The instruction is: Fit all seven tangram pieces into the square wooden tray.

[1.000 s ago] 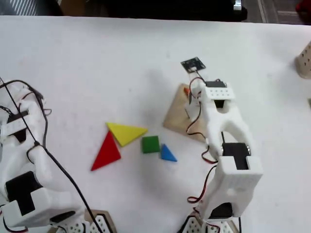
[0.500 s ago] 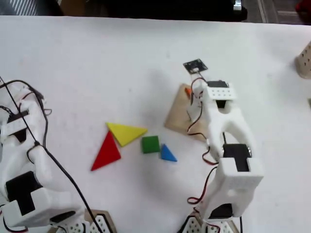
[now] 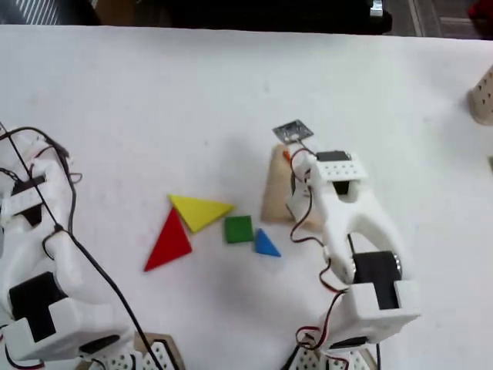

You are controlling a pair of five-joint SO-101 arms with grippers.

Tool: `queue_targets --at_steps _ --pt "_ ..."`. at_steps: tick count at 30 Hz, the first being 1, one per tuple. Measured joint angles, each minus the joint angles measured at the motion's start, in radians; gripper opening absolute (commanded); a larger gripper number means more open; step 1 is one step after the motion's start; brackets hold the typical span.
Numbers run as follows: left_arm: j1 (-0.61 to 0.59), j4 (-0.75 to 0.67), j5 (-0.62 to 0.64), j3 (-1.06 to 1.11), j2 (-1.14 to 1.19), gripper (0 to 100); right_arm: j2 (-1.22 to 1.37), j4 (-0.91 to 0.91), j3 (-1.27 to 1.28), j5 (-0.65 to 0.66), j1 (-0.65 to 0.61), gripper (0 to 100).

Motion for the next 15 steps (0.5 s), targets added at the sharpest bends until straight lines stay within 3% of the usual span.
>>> queue_targets --at_steps 15 --pt "0.000 0.000 0.000 0.000 0.000 2 -0.439 -0.118 0.400 0.009 0.038 1.8"
